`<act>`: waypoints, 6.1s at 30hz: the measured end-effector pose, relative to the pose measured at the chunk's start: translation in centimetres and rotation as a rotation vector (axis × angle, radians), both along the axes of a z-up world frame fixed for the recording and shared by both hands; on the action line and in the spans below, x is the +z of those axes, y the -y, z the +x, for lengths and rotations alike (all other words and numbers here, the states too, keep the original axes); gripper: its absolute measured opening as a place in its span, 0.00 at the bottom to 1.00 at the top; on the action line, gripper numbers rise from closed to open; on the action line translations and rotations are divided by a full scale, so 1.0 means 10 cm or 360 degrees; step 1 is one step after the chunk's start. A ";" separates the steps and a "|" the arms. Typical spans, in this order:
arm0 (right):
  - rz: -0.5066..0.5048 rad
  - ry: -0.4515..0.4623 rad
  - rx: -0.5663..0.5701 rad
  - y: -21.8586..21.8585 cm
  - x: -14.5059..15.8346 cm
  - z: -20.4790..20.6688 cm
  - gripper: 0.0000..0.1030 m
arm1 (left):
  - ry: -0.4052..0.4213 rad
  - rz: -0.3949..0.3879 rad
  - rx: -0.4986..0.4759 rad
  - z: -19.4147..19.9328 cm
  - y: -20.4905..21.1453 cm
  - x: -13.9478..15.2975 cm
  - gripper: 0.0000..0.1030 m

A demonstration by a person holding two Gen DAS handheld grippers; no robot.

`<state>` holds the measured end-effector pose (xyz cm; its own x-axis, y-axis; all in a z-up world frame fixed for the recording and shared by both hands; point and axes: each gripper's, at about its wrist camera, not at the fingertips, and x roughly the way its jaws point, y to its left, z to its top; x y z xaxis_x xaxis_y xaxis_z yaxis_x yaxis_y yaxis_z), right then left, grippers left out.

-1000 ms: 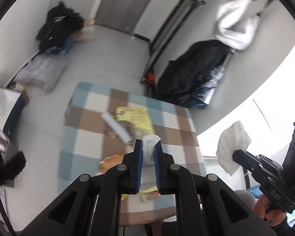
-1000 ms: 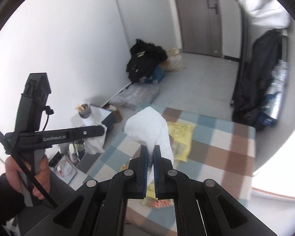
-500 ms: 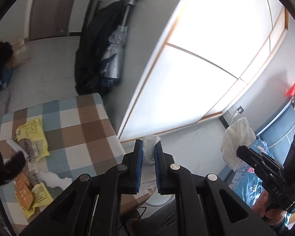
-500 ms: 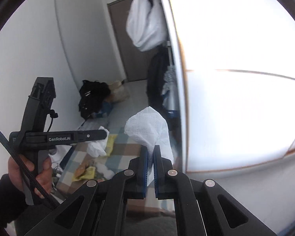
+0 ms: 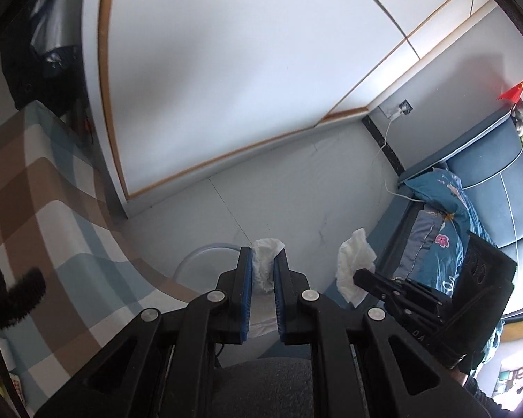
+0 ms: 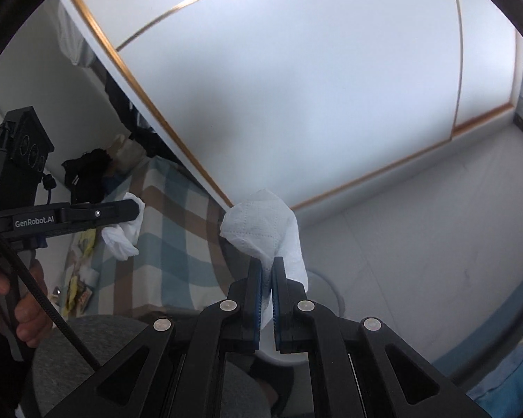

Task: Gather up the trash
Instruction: 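Carry both held tissues with both grippers over the white trash bin, then open the right gripper over the bin while the left gripper releases its tissue, then move both open grippers back above the table, then lower the right gripper onto the brown printed paper packet and close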

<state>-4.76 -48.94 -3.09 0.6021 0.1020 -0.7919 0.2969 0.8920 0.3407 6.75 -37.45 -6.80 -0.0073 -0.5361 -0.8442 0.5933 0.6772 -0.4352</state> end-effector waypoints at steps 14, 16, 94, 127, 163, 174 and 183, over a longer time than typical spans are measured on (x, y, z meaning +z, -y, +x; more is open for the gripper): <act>0.0481 -0.0322 -0.0066 0.06 -1.47 0.20 0.07 | -0.0386 0.0212 -0.0069 0.24 0.33 -0.71 0.07; 0.0506 -0.0348 -0.0070 0.09 -1.55 0.22 0.08 | -0.0430 0.0227 -0.0061 0.26 0.35 -0.78 0.07; -0.0338 0.0539 -0.0057 -0.77 1.44 0.13 0.96 | 0.0754 0.0239 0.0846 -0.06 -1.66 0.98 0.79; -0.0203 0.0467 0.0798 -3.56 0.82 1.12 0.97 | 0.0799 0.0169 0.1470 -0.15 -4.21 0.71 0.93; -0.0786 -0.0094 0.1428 -5.21 -0.60 1.41 0.86 | 0.0341 0.0074 0.1810 0.00 -5.21 0.34 0.93; -0.0800 -0.0057 0.1484 -5.27 -0.64 1.31 0.62 | 0.0260 0.0070 0.1835 0.03 -5.25 0.26 0.93; -0.0459 -0.0060 0.1400 -5.06 -0.50 1.38 0.61 | 0.0233 0.0081 0.1844 0.03 -5.27 0.21 0.93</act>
